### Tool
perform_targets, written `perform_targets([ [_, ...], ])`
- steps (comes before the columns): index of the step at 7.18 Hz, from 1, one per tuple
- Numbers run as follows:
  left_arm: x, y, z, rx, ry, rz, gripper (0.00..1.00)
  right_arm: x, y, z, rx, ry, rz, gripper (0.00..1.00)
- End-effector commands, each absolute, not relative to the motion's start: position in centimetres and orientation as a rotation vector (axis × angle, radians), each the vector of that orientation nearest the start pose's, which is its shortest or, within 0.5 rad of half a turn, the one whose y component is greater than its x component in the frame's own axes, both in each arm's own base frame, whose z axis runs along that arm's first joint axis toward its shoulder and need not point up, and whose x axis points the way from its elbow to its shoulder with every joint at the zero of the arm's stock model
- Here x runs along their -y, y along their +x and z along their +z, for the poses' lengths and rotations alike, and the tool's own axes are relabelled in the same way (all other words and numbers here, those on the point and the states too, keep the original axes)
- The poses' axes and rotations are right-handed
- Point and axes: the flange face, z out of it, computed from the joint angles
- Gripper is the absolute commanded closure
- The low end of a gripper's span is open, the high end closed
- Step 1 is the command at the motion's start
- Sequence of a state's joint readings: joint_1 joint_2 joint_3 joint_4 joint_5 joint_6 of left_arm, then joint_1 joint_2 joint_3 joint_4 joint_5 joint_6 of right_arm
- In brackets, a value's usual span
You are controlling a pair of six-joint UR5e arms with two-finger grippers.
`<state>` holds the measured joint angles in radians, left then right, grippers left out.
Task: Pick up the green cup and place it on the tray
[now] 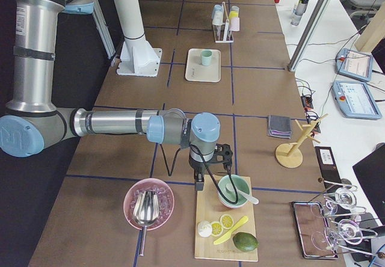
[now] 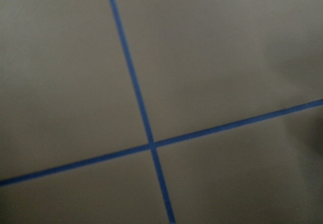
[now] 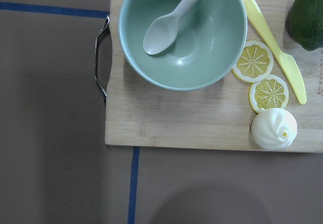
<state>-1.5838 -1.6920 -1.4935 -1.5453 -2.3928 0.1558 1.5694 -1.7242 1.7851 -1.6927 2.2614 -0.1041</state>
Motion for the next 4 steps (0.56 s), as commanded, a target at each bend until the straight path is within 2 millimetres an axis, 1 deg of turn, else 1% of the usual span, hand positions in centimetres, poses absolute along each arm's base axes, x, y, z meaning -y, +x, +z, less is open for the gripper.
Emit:
perform_targets([
  [1, 52.0, -7.0, 65.4, -0.822, 0.057, 0.120, 0.00, 42.1, 7.0, 64.1, 0.699, -0.022, -0.077, 0.00],
  [2, 49.7, -7.0, 65.2, -0.819, 0.064, 0.123, 0.00, 42.2, 6.9, 64.0, 0.698, -0.022, -0.079, 0.00],
  [3, 46.7, -6.8, 65.1, -0.817, 0.065, 0.125, 0.00, 42.2, 6.9, 64.0, 0.698, -0.021, -0.080, 0.00],
  [4, 45.7, -6.9, 65.4, -0.818, 0.057, 0.120, 0.00, 42.2, 6.9, 64.1, 0.698, -0.022, -0.079, 0.00],
])
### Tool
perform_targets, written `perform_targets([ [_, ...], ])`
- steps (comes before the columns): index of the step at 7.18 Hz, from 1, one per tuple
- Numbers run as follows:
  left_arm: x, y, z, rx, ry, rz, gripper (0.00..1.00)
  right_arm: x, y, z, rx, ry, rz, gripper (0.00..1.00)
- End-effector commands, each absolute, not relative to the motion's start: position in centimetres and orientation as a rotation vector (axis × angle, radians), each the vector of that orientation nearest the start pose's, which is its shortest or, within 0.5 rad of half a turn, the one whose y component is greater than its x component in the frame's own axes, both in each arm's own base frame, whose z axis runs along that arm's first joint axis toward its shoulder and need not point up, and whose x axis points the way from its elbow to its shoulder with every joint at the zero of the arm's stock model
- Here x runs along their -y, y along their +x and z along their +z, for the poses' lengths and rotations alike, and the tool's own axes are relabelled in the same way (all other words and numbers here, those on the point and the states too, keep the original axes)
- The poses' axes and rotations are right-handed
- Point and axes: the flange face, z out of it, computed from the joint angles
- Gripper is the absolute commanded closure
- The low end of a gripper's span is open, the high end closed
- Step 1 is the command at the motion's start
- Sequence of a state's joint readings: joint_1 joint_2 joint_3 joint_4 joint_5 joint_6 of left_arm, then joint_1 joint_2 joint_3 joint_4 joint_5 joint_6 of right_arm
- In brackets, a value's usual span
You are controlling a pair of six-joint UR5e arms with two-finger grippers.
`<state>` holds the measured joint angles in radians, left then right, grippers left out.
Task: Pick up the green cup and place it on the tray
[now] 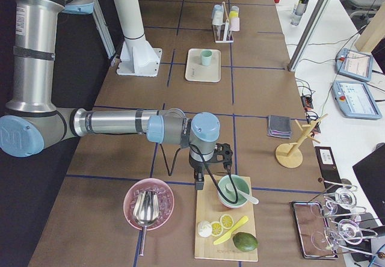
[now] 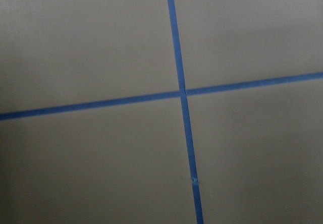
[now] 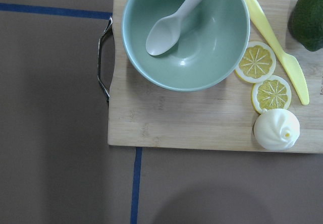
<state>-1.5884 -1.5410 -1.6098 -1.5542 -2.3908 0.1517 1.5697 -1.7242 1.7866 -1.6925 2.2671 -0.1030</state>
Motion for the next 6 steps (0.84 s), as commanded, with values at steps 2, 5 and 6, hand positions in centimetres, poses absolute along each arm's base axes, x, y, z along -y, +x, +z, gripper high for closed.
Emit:
perform_targets([
  [2, 44.00, -6.88, 67.15, -0.808, 0.018, 0.105, 0.00, 42.18, 6.88, 63.92, 0.698, -0.019, -0.080, 0.00],
  [5, 44.12, -6.99, 67.02, -0.793, 0.024, 0.109, 0.00, 42.18, 6.86, 63.84, 0.700, -0.018, -0.081, 0.00],
  [6, 44.12, -6.98, 67.01, -0.794, 0.024, 0.109, 0.00, 42.18, 6.85, 63.90, 0.701, -0.018, -0.082, 0.00],
])
